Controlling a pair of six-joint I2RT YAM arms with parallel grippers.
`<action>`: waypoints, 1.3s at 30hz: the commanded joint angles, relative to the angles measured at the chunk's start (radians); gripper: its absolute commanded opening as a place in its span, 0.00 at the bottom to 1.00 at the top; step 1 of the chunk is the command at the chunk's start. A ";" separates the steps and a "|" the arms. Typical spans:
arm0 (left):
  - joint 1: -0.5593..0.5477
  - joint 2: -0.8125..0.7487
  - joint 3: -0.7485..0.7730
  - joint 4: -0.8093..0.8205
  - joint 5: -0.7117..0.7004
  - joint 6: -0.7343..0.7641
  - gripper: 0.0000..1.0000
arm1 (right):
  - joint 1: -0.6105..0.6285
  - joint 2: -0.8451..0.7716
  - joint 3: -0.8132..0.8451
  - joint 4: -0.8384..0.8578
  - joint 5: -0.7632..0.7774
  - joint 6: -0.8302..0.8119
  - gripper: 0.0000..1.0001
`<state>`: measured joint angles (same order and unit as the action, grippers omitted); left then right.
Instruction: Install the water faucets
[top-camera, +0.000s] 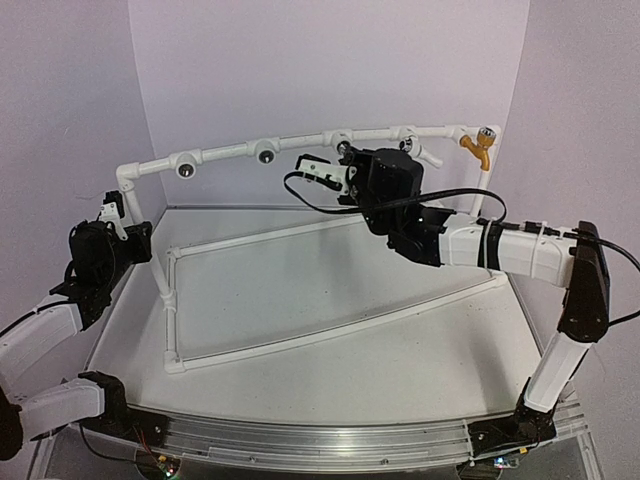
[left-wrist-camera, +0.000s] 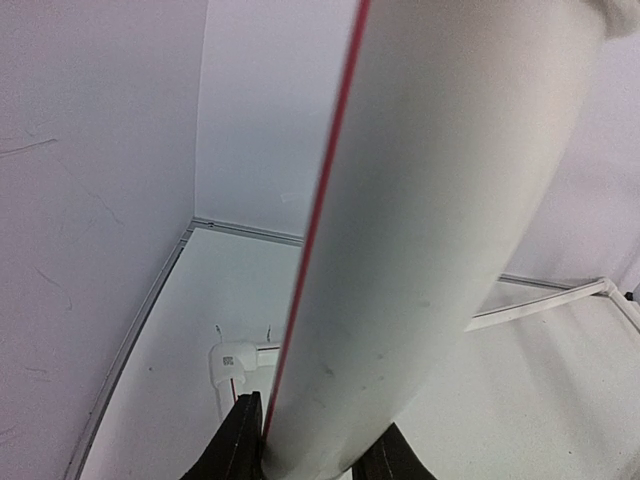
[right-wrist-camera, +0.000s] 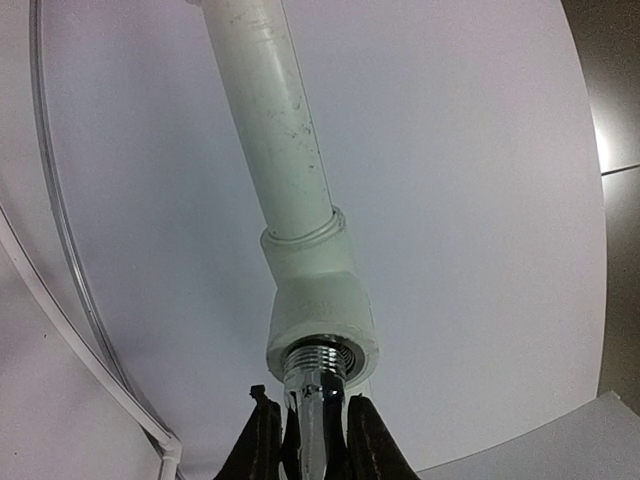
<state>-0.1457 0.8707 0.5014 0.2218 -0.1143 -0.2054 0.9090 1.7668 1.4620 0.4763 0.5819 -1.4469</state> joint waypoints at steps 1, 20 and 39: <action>0.009 -0.007 -0.032 -0.058 0.020 -0.150 0.00 | -0.037 -0.047 0.059 0.037 -0.014 0.028 0.00; 0.009 -0.013 -0.034 -0.058 0.045 -0.164 0.00 | -0.016 0.020 0.182 -0.107 0.000 0.314 0.00; 0.008 -0.029 -0.015 -0.077 0.139 -0.163 0.00 | -0.015 0.030 0.237 -0.193 -0.034 0.569 0.00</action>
<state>-0.1366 0.8375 0.4885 0.2063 -0.0782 -0.2066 0.9053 1.7847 1.6169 0.2040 0.5806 -0.9405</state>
